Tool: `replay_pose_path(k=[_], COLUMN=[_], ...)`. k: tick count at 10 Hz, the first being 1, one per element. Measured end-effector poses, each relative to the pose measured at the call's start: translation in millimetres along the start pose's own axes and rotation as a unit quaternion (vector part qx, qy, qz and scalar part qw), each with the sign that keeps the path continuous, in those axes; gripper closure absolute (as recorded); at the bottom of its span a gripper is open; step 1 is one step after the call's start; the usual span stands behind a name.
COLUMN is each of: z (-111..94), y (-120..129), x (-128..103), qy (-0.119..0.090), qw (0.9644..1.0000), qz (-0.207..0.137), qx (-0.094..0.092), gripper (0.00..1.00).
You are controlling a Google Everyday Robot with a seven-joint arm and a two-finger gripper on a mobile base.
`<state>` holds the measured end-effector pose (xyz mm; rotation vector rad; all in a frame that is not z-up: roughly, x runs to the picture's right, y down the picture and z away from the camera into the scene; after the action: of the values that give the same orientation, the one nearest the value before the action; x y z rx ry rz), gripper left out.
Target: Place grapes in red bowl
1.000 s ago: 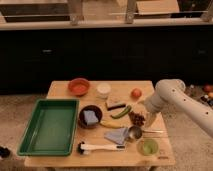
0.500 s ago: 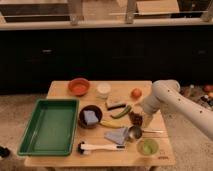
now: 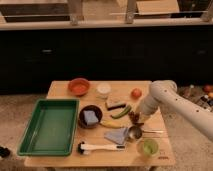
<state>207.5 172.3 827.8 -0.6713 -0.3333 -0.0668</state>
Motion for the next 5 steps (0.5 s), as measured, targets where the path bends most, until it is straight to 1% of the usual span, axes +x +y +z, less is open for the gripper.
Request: replay_pose_path(k=[1,5], z=[-1.8,-5.6], y=[-0.7,-1.6], x=[0.1,-0.5], qy=[-0.002,-0.004], qw=[1.0000,0.9999], qz=[0.000,-0.002], qx=[0.003,0.011], gripper=[0.99,1.00])
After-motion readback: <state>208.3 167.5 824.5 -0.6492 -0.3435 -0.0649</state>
